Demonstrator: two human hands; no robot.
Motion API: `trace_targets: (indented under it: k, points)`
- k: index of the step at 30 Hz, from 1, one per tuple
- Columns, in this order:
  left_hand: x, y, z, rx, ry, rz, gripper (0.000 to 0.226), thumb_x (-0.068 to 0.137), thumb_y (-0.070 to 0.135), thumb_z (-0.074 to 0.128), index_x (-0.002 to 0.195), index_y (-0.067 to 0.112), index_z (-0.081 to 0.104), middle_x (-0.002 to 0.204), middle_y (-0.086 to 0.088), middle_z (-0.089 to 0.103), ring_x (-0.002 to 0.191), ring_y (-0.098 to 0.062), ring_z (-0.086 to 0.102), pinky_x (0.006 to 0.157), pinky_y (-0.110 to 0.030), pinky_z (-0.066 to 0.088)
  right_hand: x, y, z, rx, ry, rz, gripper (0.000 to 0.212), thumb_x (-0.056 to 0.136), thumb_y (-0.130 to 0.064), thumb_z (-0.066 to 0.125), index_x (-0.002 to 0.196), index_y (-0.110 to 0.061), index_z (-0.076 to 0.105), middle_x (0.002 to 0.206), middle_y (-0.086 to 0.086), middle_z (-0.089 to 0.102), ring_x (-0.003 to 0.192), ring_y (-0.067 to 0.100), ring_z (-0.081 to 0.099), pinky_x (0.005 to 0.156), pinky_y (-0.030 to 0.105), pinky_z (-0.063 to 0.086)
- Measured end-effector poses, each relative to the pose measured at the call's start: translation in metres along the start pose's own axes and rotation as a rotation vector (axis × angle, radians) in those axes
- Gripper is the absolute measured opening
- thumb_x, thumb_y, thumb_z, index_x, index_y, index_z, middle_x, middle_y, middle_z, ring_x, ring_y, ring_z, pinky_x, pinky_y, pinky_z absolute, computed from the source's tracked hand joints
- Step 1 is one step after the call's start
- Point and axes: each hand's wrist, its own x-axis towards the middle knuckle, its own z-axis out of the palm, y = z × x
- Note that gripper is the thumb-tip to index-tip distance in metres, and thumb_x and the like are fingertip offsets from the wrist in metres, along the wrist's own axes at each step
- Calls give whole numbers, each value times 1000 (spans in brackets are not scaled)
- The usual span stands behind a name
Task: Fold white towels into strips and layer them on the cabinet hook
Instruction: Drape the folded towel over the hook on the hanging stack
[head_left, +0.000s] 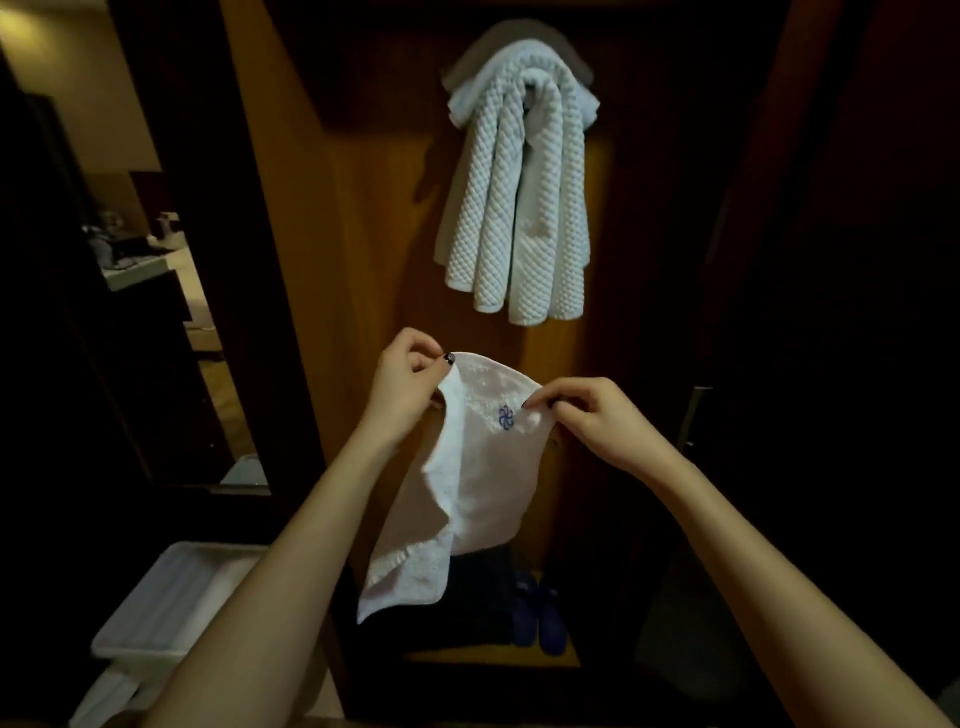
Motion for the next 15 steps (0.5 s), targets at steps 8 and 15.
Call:
trace_targets:
  k: [8, 15]
  points:
    - [9, 22, 23, -101, 37, -43, 20, 98, -3, 44, 100, 7, 62, 93, -15, 57, 81, -20, 64, 57, -19, 56, 30, -11, 14, -80, -69, 38, 29, 84, -52, 67, 84, -23, 72, 77, 3, 70, 63, 8, 61, 58, 24, 46]
    - [26, 19, 21, 41, -105, -132, 18, 98, 7, 52, 104, 0, 69, 111, -20, 66, 89, -25, 69, 73, -25, 60, 54, 2, 3, -251, 53, 41, 15, 91, -16, 65, 83, -8, 75, 69, -1, 64, 63, 2, 53, 53, 19, 33]
